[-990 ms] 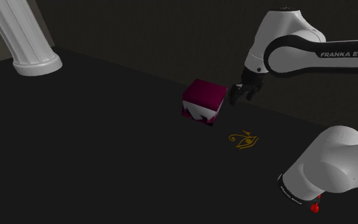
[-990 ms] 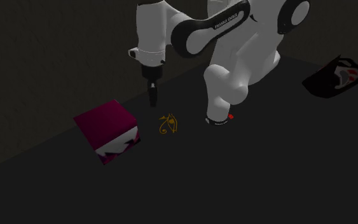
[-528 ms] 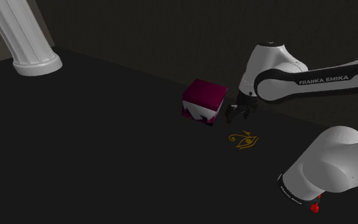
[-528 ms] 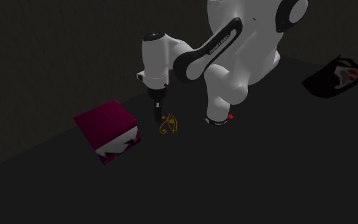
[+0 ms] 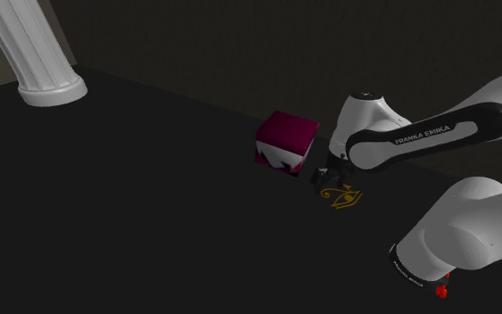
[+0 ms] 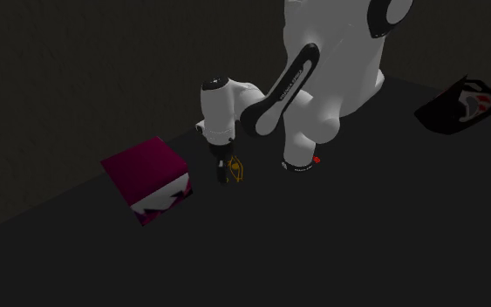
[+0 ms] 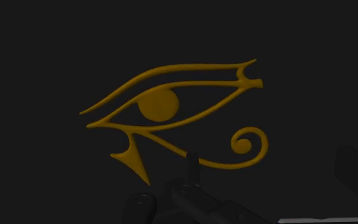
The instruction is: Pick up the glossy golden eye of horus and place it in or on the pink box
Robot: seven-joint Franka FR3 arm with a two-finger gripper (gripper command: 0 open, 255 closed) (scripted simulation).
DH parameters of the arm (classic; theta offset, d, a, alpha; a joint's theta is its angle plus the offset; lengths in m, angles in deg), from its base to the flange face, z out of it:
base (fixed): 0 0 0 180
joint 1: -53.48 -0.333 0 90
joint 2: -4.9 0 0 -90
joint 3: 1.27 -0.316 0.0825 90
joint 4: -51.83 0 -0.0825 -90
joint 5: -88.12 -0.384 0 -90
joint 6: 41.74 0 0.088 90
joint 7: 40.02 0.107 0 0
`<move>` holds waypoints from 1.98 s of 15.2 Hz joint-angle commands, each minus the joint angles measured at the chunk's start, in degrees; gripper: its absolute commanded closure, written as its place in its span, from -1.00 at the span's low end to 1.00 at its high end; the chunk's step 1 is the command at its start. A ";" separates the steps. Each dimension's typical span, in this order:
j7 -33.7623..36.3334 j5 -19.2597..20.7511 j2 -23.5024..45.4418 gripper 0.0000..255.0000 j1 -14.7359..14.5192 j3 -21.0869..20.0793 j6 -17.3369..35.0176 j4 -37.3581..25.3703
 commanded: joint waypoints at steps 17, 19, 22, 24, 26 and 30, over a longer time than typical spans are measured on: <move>0.05 0.12 5.32 1.00 0.14 0.05 7.12 1.75; -0.09 0.20 5.34 1.00 0.25 0.15 7.10 1.71; 0.07 0.10 5.19 1.00 0.14 0.01 7.11 1.87; 0.03 0.06 3.04 1.00 0.11 0.02 4.46 1.37; 0.00 0.02 1.04 1.00 0.09 0.02 1.87 0.79; -0.06 -0.04 -2.54 1.00 0.05 0.02 -3.09 -0.60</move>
